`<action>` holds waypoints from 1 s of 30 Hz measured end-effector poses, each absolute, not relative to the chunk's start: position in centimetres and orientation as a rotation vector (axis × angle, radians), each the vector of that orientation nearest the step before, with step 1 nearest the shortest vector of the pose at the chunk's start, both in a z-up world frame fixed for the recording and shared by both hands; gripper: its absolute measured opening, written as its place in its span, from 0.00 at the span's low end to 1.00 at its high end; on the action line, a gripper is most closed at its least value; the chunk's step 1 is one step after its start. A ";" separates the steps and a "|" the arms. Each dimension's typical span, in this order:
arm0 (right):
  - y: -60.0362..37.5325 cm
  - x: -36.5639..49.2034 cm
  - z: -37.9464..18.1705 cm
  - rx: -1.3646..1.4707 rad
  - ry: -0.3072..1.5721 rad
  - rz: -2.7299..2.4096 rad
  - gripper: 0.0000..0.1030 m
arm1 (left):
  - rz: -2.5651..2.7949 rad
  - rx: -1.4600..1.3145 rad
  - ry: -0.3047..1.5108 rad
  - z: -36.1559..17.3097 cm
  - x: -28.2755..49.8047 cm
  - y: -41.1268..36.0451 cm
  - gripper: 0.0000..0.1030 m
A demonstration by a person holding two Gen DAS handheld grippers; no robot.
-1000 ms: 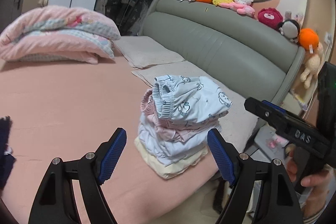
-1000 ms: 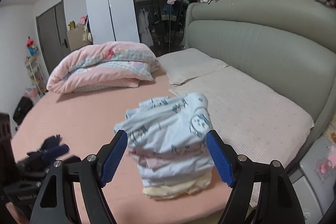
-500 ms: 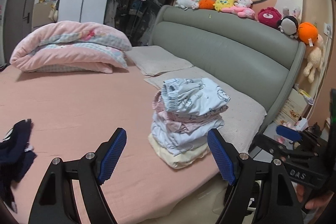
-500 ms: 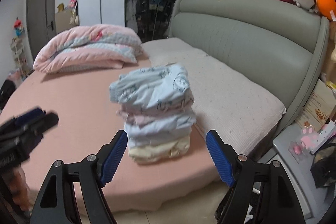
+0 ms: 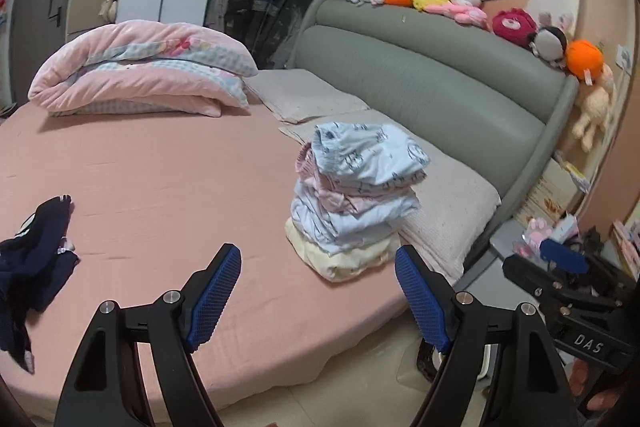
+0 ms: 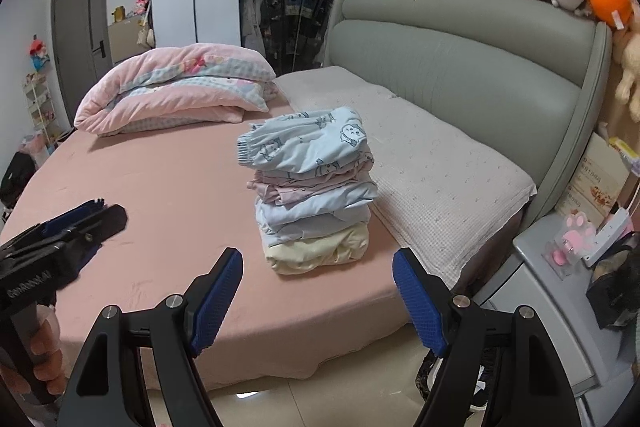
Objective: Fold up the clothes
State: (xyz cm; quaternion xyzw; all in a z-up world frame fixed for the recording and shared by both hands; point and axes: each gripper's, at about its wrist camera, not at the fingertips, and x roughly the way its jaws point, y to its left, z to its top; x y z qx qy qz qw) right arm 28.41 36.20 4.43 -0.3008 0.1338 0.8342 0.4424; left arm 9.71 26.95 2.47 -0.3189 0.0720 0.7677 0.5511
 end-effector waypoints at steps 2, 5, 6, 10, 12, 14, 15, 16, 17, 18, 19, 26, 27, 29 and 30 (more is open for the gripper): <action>35.4 28.6 4.8 -0.747 0.308 2.071 0.75 | 1.818 -0.752 0.184 2.5 10.0 26.8 0.77; 34.4 28.8 5.2 -0.747 0.299 2.076 0.75 | 1.826 -0.725 0.219 2.5 10.8 26.7 0.77; 34.2 28.8 5.3 -0.747 0.302 2.081 0.75 | 1.829 -0.714 0.232 2.5 11.0 26.7 0.77; 33.4 28.6 5.4 -0.758 0.271 2.085 0.75 | 1.811 -0.685 0.284 2.3 12.2 27.0 0.77; 33.3 28.5 5.3 -0.771 0.252 2.057 0.75 | 1.800 -0.677 0.311 2.1 12.9 27.3 0.77; 33.4 28.6 5.0 -0.775 0.260 2.048 0.75 | 1.791 -0.667 0.339 1.9 13.5 27.6 0.77; 33.5 28.7 4.9 -0.776 0.269 2.049 0.75 | 1.787 -0.662 0.352 1.8 13.8 27.8 0.77; 33.6 28.8 4.8 -0.779 0.282 2.051 0.75 | 1.782 -0.657 0.365 1.7 14.1 27.9 0.77; 33.7 28.9 4.6 -0.780 0.291 2.052 0.75 | 1.777 -0.657 0.381 1.5 14.4 28.1 0.77; 33.8 29.0 4.5 -0.785 0.303 2.052 0.75 | 1.776 -0.659 0.390 1.5 14.5 28.3 0.77; 33.9 29.0 4.3 -0.790 0.308 2.052 0.75 | 1.778 -0.660 0.400 1.4 14.7 28.4 0.77; 34.3 29.3 4.0 -0.785 0.301 2.038 0.75 | 1.782 -0.673 0.427 1.0 15.2 29.1 0.77; 34.5 29.4 3.9 -0.786 0.307 2.035 0.75 | 1.777 -0.678 0.424 0.9 15.2 29.1 0.77; 34.9 29.7 3.7 -0.784 0.324 2.034 0.75 | 1.769 -0.682 0.418 0.8 15.2 29.2 0.77; 35.1 29.8 3.6 -0.783 0.330 2.035 0.75 | 1.767 -0.682 0.415 0.8 15.2 29.3 0.77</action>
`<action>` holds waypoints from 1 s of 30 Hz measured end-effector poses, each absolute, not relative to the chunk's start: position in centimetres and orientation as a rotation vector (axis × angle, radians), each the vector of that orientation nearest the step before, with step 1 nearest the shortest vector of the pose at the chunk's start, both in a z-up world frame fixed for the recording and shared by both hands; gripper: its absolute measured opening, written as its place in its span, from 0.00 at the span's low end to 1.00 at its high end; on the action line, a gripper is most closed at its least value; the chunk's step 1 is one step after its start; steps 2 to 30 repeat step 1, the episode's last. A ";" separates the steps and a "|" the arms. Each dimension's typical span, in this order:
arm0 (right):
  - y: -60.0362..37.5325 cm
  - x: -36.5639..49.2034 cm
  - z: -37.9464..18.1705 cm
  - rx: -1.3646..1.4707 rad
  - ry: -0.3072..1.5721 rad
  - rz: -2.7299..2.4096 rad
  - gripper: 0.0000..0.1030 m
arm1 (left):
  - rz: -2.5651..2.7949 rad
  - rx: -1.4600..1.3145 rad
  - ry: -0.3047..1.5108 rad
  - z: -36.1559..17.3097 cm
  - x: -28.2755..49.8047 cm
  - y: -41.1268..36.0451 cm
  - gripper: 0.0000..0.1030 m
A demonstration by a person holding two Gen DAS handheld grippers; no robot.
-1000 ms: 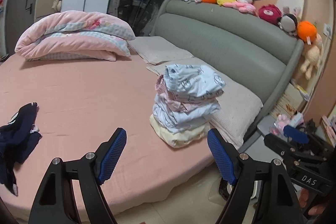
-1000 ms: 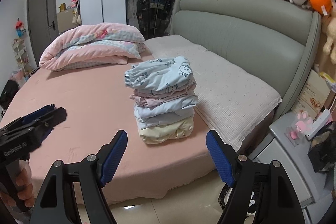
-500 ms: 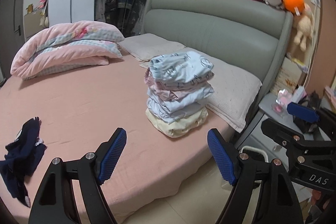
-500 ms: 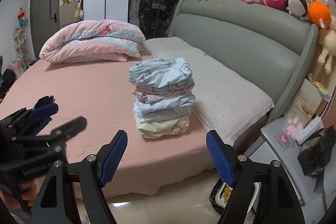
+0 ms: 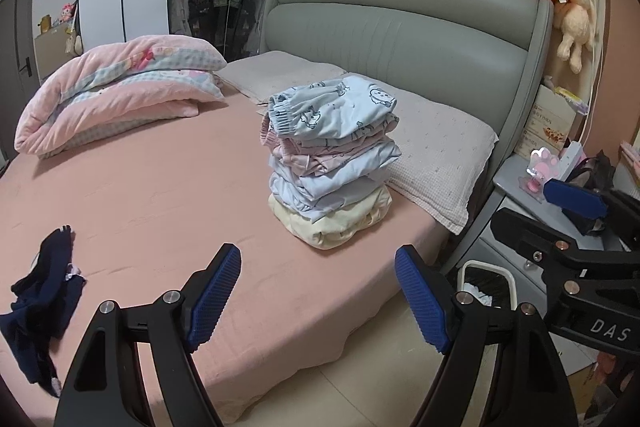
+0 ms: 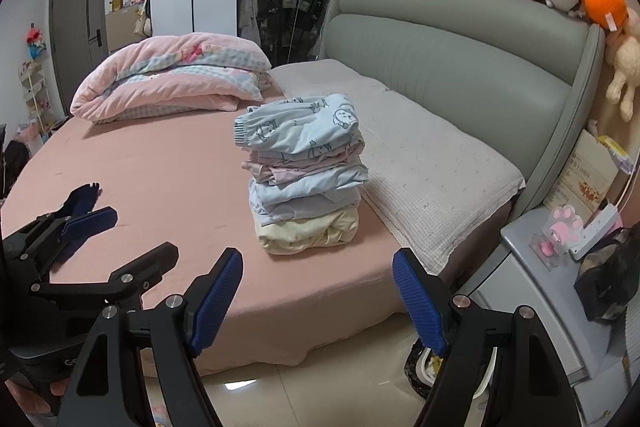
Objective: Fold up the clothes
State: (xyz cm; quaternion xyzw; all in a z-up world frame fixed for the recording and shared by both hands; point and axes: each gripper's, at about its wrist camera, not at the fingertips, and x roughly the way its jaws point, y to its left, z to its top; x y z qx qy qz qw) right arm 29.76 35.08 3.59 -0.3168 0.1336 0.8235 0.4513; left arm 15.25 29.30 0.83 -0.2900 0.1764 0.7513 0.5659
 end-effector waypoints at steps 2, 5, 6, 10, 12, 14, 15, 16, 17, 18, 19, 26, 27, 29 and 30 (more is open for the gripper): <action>35.3 29.8 3.5 -0.781 0.336 2.035 0.75 | 1.764 -0.682 0.412 0.8 15.3 29.4 0.77; 35.3 29.8 3.5 -0.781 0.336 2.035 0.75 | 1.764 -0.682 0.412 0.8 15.3 29.4 0.77; 35.3 29.8 3.5 -0.781 0.336 2.035 0.75 | 1.764 -0.682 0.412 0.8 15.3 29.4 0.77; 35.3 29.8 3.5 -0.781 0.336 2.035 0.75 | 1.764 -0.682 0.412 0.8 15.3 29.4 0.77; 35.3 29.8 3.5 -0.781 0.336 2.035 0.75 | 1.764 -0.682 0.412 0.8 15.3 29.4 0.77; 35.3 29.8 3.5 -0.781 0.336 2.035 0.75 | 1.764 -0.682 0.412 0.8 15.3 29.4 0.77; 35.3 29.8 3.5 -0.781 0.336 2.035 0.75 | 1.764 -0.682 0.412 0.8 15.3 29.4 0.77; 35.3 29.8 3.5 -0.781 0.336 2.035 0.75 | 1.764 -0.682 0.412 0.8 15.3 29.4 0.77; 35.3 29.8 3.5 -0.781 0.336 2.035 0.75 | 1.764 -0.682 0.412 0.8 15.3 29.4 0.77; 35.3 29.8 3.5 -0.781 0.336 2.035 0.75 | 1.764 -0.682 0.412 0.8 15.3 29.4 0.77; 35.3 29.8 3.5 -0.781 0.336 2.035 0.75 | 1.764 -0.682 0.412 0.8 15.3 29.4 0.77; 35.3 29.8 3.5 -0.781 0.336 2.035 0.75 | 1.764 -0.682 0.412 0.8 15.3 29.4 0.77; 35.3 29.8 3.5 -0.781 0.336 2.035 0.75 | 1.764 -0.682 0.412 0.8 15.3 29.4 0.77; 35.3 29.8 3.5 -0.781 0.336 2.035 0.75 | 1.764 -0.682 0.412 0.8 15.3 29.4 0.77; 35.3 29.8 3.5 -0.781 0.336 2.035 0.75 | 1.764 -0.682 0.412 0.8 15.3 29.4 0.77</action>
